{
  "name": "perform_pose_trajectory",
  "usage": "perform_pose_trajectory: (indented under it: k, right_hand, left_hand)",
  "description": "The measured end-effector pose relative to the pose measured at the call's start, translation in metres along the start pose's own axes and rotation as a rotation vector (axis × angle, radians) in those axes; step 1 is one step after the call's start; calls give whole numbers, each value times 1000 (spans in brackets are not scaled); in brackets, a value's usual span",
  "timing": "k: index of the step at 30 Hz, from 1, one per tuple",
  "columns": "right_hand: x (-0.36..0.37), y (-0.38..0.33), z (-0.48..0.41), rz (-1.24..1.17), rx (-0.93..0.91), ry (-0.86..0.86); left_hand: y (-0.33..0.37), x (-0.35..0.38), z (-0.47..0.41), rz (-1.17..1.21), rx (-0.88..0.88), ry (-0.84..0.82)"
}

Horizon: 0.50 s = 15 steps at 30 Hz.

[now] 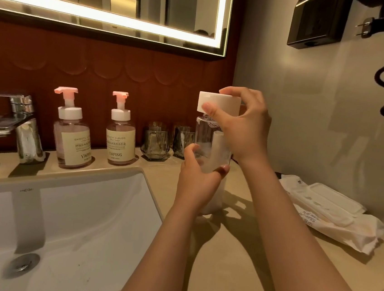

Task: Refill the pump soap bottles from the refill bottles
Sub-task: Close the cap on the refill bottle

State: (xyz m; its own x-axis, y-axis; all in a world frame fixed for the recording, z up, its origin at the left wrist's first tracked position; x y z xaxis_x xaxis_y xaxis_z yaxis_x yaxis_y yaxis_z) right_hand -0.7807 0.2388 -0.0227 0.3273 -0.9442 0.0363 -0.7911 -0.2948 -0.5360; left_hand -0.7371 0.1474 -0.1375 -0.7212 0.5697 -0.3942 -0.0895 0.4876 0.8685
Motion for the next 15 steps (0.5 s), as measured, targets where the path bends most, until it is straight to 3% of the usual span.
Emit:
perform_pose_trajectory:
  k: [10, 15]
  right_hand:
    - [4, -15, 4, 200, -140, -67]
    - [9, -9, 3, 21, -25, -57]
  left_hand:
    - [-1, -1, -1, -24, -3, -3]
    - [-1, -1, -1, -26, 4, -3]
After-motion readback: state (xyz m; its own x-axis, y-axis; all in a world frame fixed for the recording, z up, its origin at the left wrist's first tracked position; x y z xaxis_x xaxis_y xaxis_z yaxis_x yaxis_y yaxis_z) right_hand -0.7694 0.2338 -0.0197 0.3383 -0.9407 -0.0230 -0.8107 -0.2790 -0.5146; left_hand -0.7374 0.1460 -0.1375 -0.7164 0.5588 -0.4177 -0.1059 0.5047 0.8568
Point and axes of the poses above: each hand's wrist, its own z-axis away from the middle knuckle, its own x-axis out of the palm, y = z × x, the point moved 8 cm from there along -z, towards the middle knuckle, and after that the axes turned 15 degrees about -z, right-handed, at the moved point
